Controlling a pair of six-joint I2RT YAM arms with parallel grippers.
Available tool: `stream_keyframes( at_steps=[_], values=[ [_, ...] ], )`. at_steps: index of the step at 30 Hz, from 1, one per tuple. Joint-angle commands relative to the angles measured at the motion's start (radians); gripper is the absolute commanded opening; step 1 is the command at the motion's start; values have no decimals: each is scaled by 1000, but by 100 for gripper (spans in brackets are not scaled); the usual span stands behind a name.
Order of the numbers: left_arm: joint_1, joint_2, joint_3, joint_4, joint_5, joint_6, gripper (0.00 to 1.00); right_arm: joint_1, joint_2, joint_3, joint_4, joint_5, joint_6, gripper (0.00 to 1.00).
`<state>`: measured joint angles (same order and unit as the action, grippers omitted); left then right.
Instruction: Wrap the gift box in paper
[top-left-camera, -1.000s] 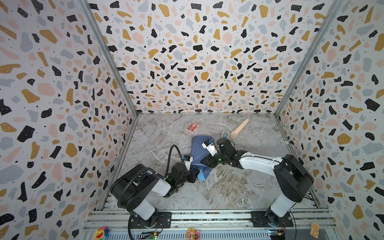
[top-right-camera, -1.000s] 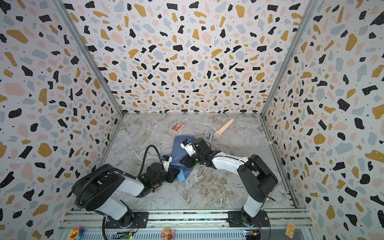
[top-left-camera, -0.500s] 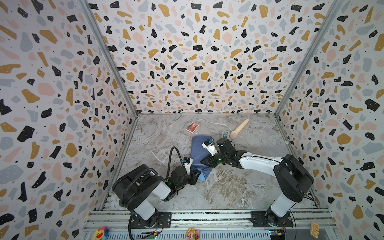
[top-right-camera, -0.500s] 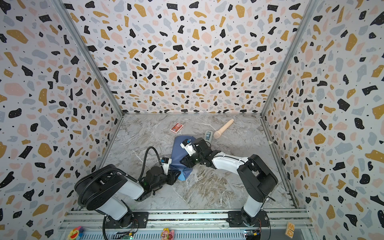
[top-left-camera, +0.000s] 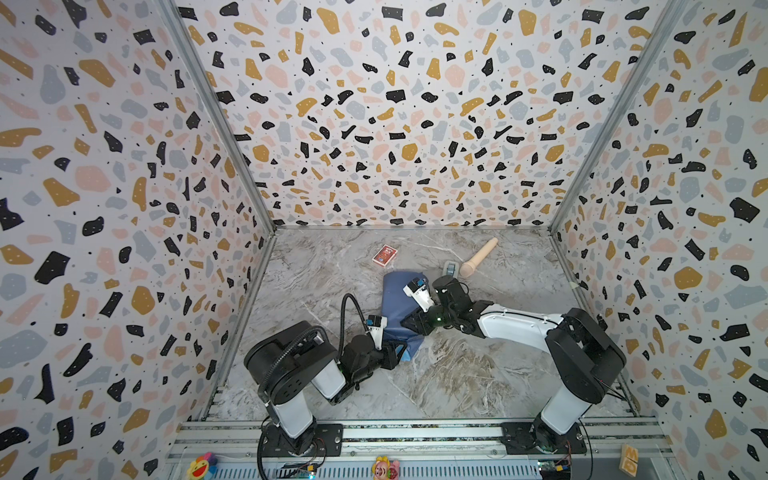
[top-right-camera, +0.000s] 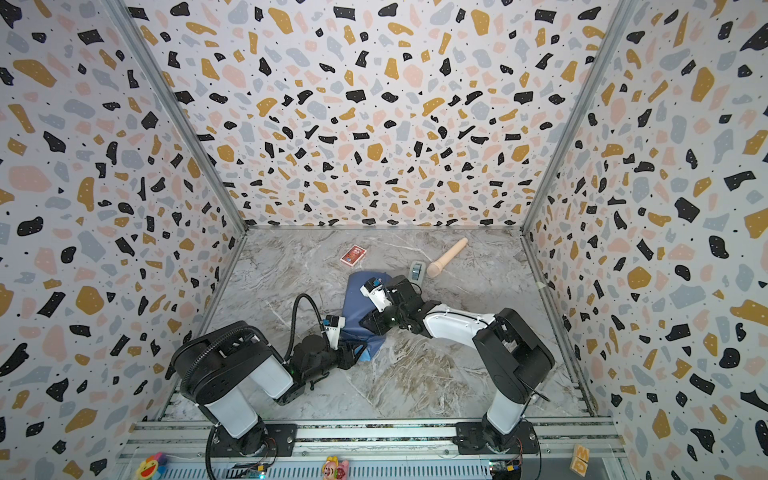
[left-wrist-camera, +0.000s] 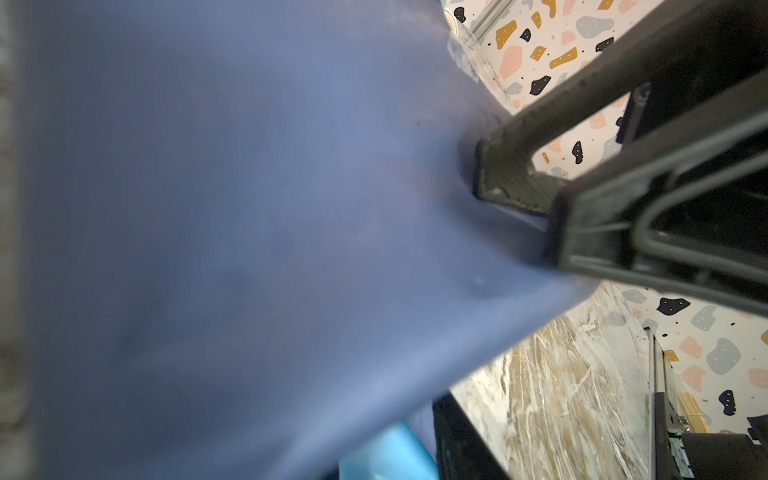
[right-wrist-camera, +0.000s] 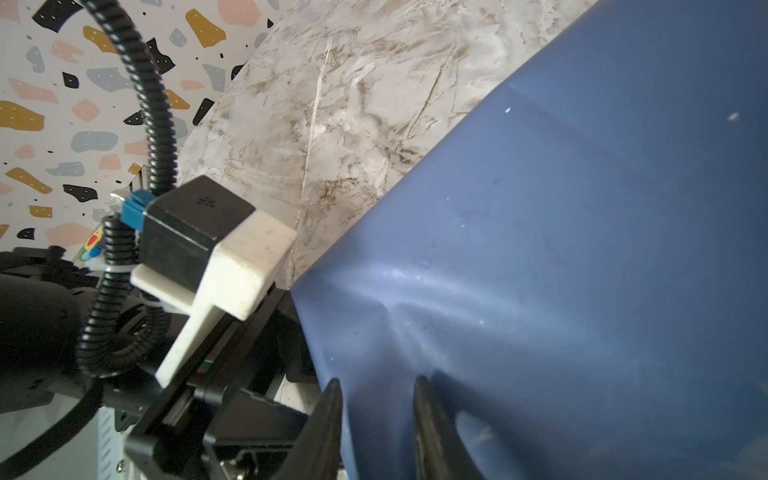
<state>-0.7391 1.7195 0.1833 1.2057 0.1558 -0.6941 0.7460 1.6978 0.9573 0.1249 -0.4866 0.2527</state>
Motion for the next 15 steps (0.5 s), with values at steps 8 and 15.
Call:
stream_keyframes(
  at_steps=[8,15],
  values=[
    [-17,-182,-9,-213,-11,79,56,-2,43,-11,-93,37,3,31],
    [-13,-418,-69,-384,-100,96,59,-2,47,-4,-93,33,2,31]
  ],
)
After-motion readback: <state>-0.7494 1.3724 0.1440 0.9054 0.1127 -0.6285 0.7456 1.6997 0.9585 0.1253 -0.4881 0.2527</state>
